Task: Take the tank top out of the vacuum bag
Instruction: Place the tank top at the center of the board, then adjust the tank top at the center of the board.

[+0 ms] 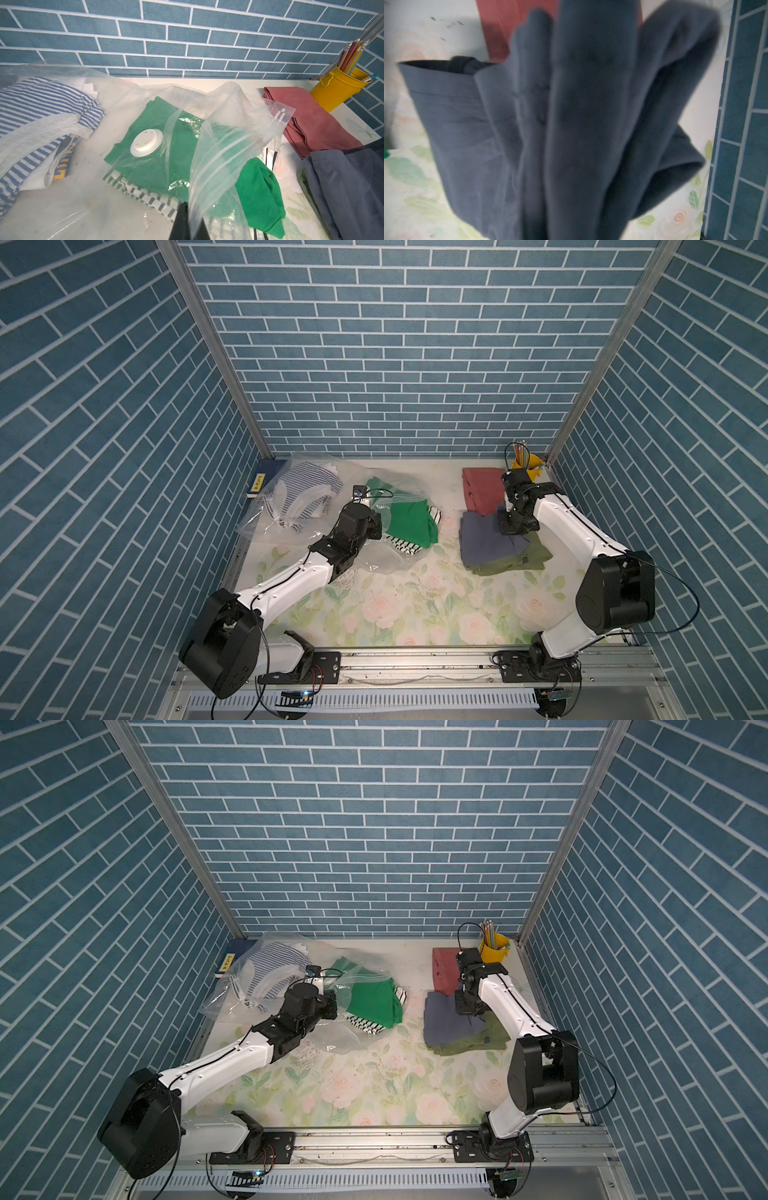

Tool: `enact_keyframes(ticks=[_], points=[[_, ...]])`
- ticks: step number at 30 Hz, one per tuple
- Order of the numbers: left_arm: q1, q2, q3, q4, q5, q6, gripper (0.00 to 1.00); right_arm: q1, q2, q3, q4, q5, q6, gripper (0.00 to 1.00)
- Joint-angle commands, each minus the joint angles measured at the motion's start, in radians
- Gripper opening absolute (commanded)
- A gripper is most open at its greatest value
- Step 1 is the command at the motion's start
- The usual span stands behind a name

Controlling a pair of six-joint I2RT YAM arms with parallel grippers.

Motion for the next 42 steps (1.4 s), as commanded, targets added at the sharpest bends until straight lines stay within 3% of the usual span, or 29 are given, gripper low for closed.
enact_keyframes(ticks=[1,6,8,13,16,19,22,28,31,34,42], points=[[0.013,-0.022,0.012,0.008,-0.015,0.01,0.0,-0.013,0.038,-0.038,0.103,0.088,0.02,0.0],[0.014,-0.023,0.012,0.007,-0.02,0.013,0.0,-0.035,0.082,-0.092,0.163,0.147,0.042,0.0],[0.015,-0.023,0.012,0.007,-0.021,0.013,0.0,-0.048,0.084,-0.105,0.168,0.165,0.052,0.13],[0.014,-0.023,0.014,0.004,-0.023,0.015,0.0,-0.073,0.005,-0.104,0.152,0.228,0.08,0.6],[0.014,-0.021,0.014,0.007,-0.019,0.014,0.0,-0.078,-0.061,-0.08,0.122,0.263,0.091,0.74],[0.014,-0.02,0.014,0.007,-0.016,0.013,0.0,-0.077,-0.129,-0.066,0.111,0.25,0.112,0.77],[0.014,-0.02,0.013,0.007,-0.015,0.012,0.0,-0.075,-0.225,-0.097,0.148,0.161,0.142,0.77],[0.014,-0.014,0.015,0.01,-0.012,0.01,0.0,-0.077,-0.465,-0.341,0.324,-0.056,0.305,0.76],[0.014,-0.015,0.013,0.01,-0.009,0.009,0.0,-0.078,-0.591,-0.499,0.391,-0.074,0.439,0.78],[0.014,-0.015,0.013,0.013,-0.002,0.007,0.0,-0.085,-0.73,-0.668,0.47,-0.08,0.57,0.91],[0.015,-0.014,0.012,0.017,0.012,0.003,0.0,-0.144,-0.877,-0.891,0.646,-0.132,0.705,0.9]])
